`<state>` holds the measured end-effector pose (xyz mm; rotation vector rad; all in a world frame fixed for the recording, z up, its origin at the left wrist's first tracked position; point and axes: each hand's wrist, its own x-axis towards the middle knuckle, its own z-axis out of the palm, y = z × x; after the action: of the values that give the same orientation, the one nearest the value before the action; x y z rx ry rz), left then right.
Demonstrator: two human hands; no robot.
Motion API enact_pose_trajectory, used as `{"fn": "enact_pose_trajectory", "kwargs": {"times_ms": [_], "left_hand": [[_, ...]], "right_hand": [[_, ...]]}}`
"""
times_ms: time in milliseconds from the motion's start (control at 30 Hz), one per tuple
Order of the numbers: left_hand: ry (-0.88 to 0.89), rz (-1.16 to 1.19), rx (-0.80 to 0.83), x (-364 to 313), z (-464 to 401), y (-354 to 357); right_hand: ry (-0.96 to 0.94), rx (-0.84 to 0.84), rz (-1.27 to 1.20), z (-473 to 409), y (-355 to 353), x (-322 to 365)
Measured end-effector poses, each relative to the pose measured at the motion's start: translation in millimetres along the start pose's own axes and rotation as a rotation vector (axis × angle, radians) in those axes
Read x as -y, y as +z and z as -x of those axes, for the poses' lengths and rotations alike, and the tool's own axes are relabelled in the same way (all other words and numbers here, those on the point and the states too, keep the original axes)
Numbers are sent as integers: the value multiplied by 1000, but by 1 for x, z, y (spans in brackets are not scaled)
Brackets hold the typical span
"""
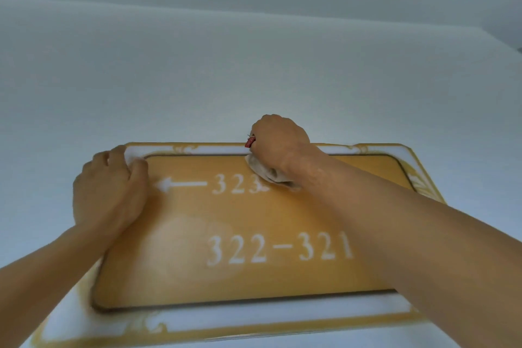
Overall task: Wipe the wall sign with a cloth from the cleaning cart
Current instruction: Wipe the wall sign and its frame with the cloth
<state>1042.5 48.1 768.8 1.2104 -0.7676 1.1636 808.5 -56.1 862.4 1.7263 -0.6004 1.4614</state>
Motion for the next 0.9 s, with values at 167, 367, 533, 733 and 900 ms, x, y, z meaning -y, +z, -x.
{"fn": "enact_pose_trajectory", "kwargs": {"times_ms": [167,367,533,733,900], "left_hand": [[53,-58,47,-53,17,20],[108,-114,61,-100,39,48],[143,-146,63,-127,52,64],[170,-193,33,-151,69,73],[189,-210,37,-163,81,77]], "right_hand": [[56,33,13,25,-13,-75],[164,43,11,55,-31,-155],[245,69,20,80,-48,-221],[321,27,-3,102,-54,-269],[315,-79,-85,119,-41,-290]]}}
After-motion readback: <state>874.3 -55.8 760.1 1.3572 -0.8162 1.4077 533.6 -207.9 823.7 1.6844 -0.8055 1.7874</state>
